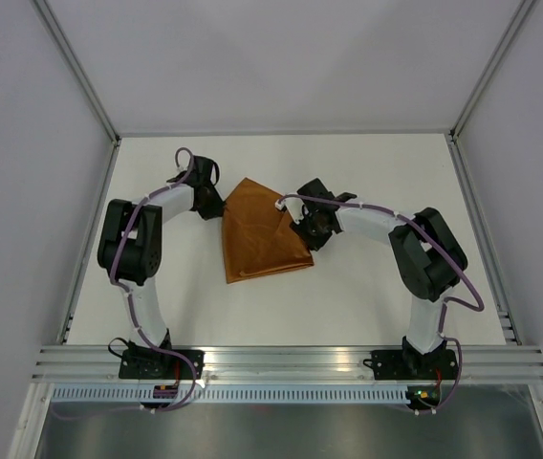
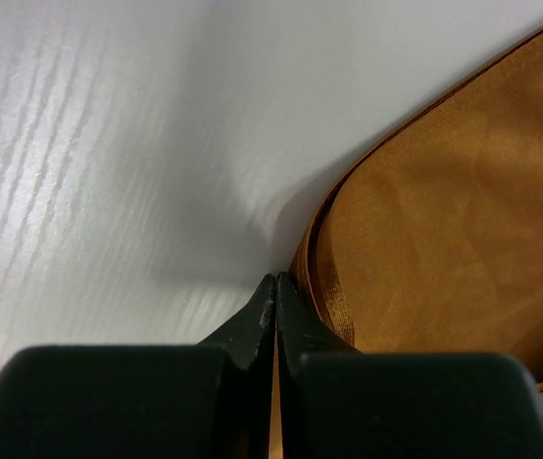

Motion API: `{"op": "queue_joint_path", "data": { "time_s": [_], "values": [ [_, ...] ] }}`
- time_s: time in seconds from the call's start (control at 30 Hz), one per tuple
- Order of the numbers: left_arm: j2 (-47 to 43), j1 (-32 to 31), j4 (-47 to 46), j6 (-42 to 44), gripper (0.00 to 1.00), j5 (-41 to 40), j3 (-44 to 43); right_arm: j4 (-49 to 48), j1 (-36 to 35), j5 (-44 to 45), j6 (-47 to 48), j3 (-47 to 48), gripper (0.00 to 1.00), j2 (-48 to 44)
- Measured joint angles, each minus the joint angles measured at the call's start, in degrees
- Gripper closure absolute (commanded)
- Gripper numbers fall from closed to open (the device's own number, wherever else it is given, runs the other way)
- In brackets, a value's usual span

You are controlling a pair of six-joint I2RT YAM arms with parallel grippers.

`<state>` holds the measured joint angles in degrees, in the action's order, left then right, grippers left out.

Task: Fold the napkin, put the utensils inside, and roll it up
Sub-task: Fold the napkin, then roll the napkin with the utensil

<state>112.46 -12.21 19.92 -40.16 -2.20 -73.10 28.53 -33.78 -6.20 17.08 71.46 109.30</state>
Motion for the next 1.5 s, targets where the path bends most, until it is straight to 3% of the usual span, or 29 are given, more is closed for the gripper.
{"op": "queue_joint_path", "data": {
  "time_s": [0.17,0.37,0.5,0.7,0.73,0.87,0.93,1.1,1.3,1.5],
  "values": [
    [2.5,-0.9,0.9,1.3,0.96,1.4,-3.6,1.2,-1.0,0.0,-1.0,-1.0,0.71,-1.1],
    [5.1,-1.8,1.2,2.8,0.86,3.3,-7.3,2.4,-1.4,0.0,-2.9,-1.7,0.71,-4.0],
    [5.4,-1.8,1.3,4.2,0.66,4.0,-8.0,2.6,-1.3,2.1,-4.4,-2.4,0.71,-5.9],
    [3.4,0.3,2.8,6.7,0.49,4.3,-8.0,4.1,-0.7,4.2,-5.0,-1.7,0.68,-9.8],
    [2.3,1.1,3.1,7.3,0.49,4.2,-8.0,4.0,-0.5,4.5,-4.8,-1.6,0.67,-11.0],
    [-7.0,3.8,3.5,9.6,0.44,3.3,-6.1,3.7,-0.2,4.5,-2.5,-1.6,0.42,-16.5],
    [-13.2,4.2,2.7,9.9,0.43,3.6,-4.9,3.1,-0.3,3.8,-0.9,-1.5,0.37,-18.4],
    [-25.5,3.1,-0.6,10.6,0.40,6.5,-3.0,2.0,-2.8,2.4,5.0,-1.1,0.36,-18.3],
    [-39.4,2.3,-1.5,11.6,0.37,9.7,3.7,-1.4,-11.5,3.0,10.0,-2.4,0.35,-14.6],
    [-48.8,2.2,-0.1,13.0,0.36,11.1,5.3,-5.6,-17.1,2.3,12.5,-6.5,0.35,-12.9]
  ]
}}
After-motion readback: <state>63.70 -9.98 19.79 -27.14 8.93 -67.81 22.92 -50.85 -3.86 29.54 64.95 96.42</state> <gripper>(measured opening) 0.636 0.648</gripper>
